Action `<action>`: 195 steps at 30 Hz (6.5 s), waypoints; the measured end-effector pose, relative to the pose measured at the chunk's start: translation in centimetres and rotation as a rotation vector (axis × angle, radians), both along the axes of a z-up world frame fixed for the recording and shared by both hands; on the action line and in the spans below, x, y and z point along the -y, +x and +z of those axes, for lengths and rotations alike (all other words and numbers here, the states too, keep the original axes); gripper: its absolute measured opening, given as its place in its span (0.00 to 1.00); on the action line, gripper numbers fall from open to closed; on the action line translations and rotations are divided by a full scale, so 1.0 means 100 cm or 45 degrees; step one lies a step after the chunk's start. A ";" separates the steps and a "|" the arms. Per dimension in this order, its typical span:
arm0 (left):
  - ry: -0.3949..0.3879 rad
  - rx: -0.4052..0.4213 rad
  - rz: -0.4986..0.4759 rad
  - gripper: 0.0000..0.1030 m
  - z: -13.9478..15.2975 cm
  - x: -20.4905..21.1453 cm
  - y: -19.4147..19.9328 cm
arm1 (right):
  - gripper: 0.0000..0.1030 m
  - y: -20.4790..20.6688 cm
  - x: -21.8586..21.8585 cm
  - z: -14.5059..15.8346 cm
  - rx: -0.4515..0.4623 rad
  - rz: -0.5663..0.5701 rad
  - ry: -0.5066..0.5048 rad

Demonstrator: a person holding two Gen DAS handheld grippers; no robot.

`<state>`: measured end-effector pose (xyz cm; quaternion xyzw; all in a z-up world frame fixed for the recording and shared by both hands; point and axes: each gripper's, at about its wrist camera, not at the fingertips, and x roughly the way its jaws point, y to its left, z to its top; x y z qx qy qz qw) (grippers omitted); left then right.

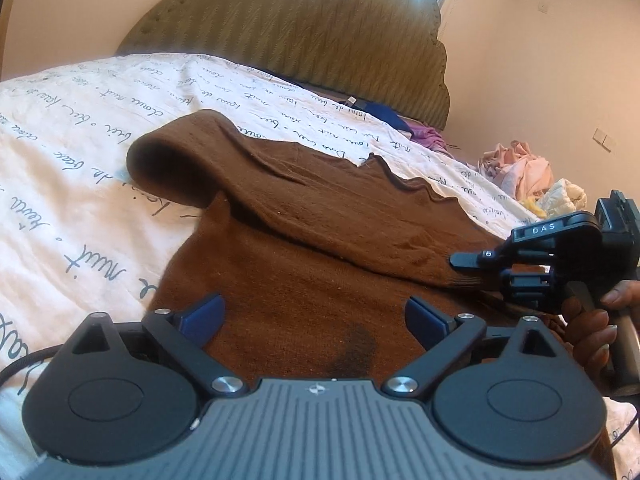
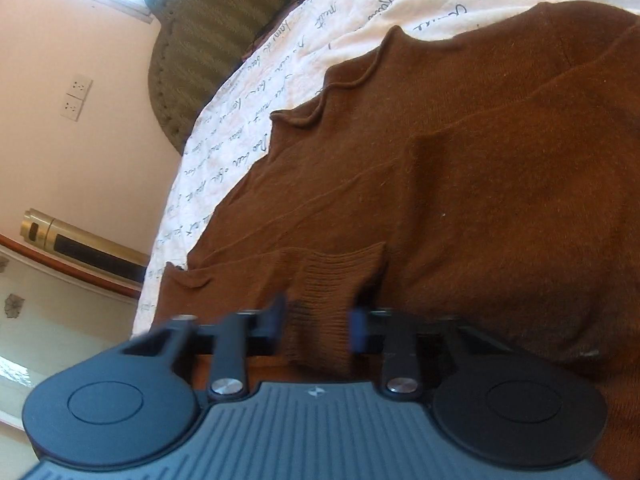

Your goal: Fold small clothes

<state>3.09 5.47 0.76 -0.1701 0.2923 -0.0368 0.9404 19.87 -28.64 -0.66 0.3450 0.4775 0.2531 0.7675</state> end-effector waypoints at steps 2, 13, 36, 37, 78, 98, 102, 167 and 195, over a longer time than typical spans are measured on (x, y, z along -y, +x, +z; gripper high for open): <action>-0.011 0.001 -0.002 0.93 -0.001 -0.002 0.000 | 0.04 0.004 0.000 0.007 0.042 0.014 -0.012; -0.031 0.007 -0.006 0.96 -0.002 -0.007 0.000 | 0.04 0.016 0.093 0.068 0.234 -0.165 -0.060; -0.309 -0.321 0.103 0.07 0.019 -0.105 0.192 | 0.04 0.008 0.129 0.015 0.104 -0.199 -0.083; -0.276 -0.288 0.096 0.07 0.027 -0.102 0.191 | 0.04 0.007 0.132 0.021 0.127 -0.200 -0.071; 0.559 -0.060 -0.147 0.88 0.000 0.058 0.103 | 0.39 -0.075 0.029 0.032 0.559 -0.263 -0.693; 0.433 -0.180 -0.179 0.95 0.004 0.036 0.015 | 0.49 -0.156 0.011 0.022 0.513 -0.229 -0.904; 0.377 -0.225 -0.166 0.98 0.002 0.029 -0.015 | 0.56 -0.188 0.001 0.033 0.529 -0.210 -0.850; 0.372 -0.150 -0.271 1.00 0.020 0.009 -0.184 | 1.00 -0.348 0.012 0.034 0.553 -0.117 -0.763; -0.271 -0.421 -0.387 0.69 0.007 -0.065 -0.153 | 0.99 -0.331 0.113 0.042 0.184 -0.205 -0.292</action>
